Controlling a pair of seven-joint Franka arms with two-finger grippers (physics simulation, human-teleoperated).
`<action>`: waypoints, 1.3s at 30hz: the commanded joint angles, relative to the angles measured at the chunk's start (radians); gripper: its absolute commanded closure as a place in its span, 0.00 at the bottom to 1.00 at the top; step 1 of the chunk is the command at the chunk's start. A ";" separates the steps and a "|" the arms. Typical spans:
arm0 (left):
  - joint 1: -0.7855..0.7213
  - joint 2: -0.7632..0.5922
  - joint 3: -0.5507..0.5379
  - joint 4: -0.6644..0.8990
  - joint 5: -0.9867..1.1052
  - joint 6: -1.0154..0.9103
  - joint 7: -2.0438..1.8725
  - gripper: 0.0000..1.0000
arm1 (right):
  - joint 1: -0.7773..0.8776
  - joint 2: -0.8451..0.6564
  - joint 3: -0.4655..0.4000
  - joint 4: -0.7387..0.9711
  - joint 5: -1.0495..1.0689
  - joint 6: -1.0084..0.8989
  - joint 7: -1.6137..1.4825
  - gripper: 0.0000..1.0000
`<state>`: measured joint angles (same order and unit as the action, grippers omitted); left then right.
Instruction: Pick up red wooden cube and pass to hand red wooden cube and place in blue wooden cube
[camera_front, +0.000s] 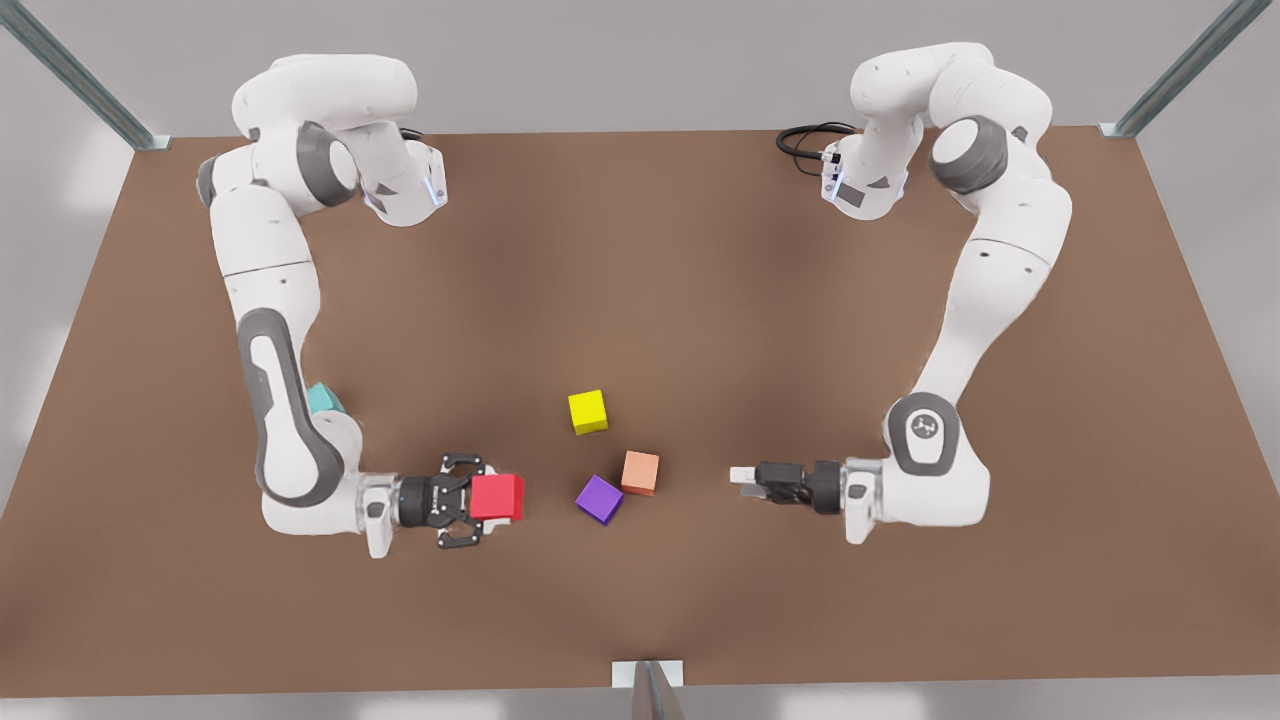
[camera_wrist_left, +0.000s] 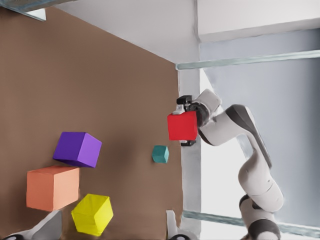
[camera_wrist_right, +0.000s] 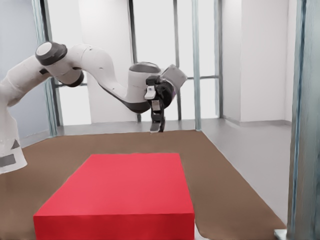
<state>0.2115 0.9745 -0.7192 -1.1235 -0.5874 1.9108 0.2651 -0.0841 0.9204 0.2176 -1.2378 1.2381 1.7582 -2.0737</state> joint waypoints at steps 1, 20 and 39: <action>0.031 -0.103 0.001 0.040 0.530 -0.657 -0.270 0.00 | -0.074 -0.055 -0.001 -0.006 -0.365 -0.223 0.202 0.49; -0.377 -0.767 0.682 -0.305 0.540 -0.483 -0.306 0.00 | -0.120 -0.515 -0.221 -0.724 -1.062 0.526 0.267 0.48; -0.373 -0.744 0.682 -0.305 0.540 -0.492 -0.306 0.00 | -0.118 -0.581 -0.233 -0.858 -1.123 0.524 0.182 0.48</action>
<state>-0.1617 0.2307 -0.0366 -1.4286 -0.0481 1.4218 -0.0131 -0.2024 0.3395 -0.0153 -2.0930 0.1262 2.2730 -1.8575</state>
